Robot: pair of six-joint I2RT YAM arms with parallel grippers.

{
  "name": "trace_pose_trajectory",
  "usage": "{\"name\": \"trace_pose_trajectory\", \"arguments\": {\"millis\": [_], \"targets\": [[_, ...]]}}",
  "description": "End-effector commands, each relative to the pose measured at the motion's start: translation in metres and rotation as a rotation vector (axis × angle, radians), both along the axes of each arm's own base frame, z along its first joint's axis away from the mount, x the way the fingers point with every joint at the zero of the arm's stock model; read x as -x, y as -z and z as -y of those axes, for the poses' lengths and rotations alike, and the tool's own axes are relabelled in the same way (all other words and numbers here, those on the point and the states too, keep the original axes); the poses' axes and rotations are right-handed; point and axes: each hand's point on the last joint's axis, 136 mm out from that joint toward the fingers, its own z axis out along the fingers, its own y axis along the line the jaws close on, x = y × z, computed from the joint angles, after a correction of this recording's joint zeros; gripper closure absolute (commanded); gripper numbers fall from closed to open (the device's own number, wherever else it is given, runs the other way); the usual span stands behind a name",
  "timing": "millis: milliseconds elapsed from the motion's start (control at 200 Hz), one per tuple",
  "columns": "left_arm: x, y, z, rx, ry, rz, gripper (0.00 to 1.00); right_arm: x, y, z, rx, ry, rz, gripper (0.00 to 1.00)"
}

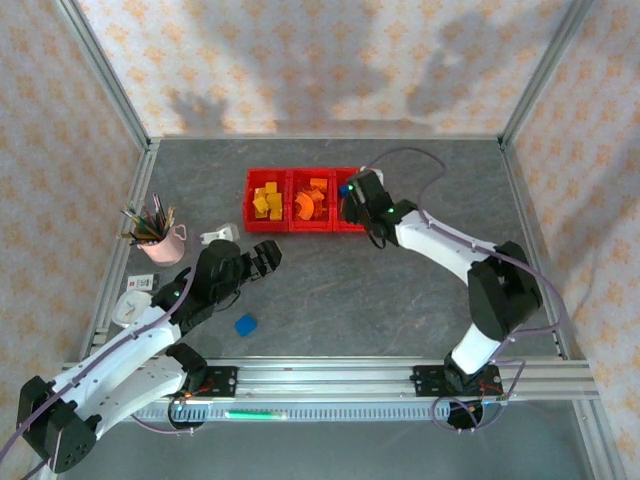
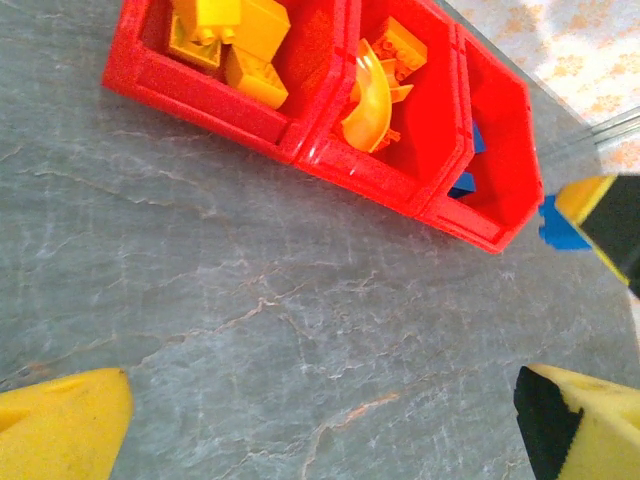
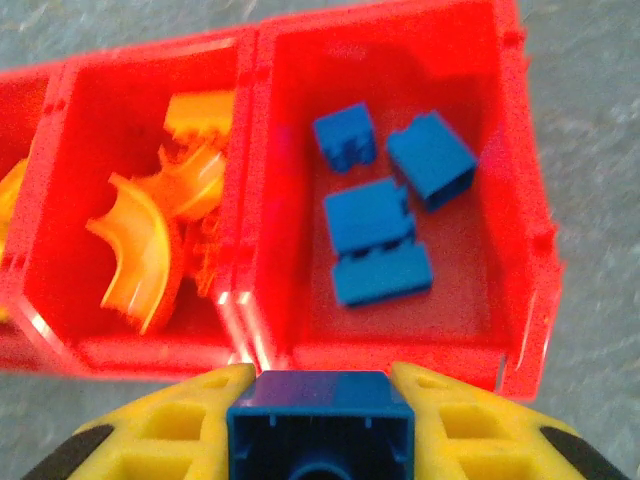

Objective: Sort the legos into containers by color
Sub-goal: Place the lego in the container.

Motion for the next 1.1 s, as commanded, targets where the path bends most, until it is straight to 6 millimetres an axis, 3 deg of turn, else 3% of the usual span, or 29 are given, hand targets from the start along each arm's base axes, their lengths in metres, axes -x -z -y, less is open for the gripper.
{"name": "trace_pose_trajectory", "arguments": {"millis": [0,230,445,831,1096], "targets": [[-0.017,-0.026,0.011,0.041,0.016,0.088,0.01,-0.031,-0.006,0.007,0.018,0.025,0.041,0.86],[-0.031,-0.022,0.021,0.037,0.028,0.084,0.01,-0.081,0.017,0.008,0.074,0.04,0.02,0.83],[-0.036,-0.021,0.023,0.039,0.022,0.086,0.01,-0.099,0.027,0.008,0.131,0.056,0.02,0.68],[-0.03,-0.027,0.016,0.041,0.001,0.102,0.01,-0.064,-0.005,0.006,0.112,0.008,0.062,0.31],[-0.014,-0.033,-0.002,0.024,-0.037,0.1,0.01,-0.009,-0.027,-0.023,0.078,-0.087,0.092,0.19]]}}
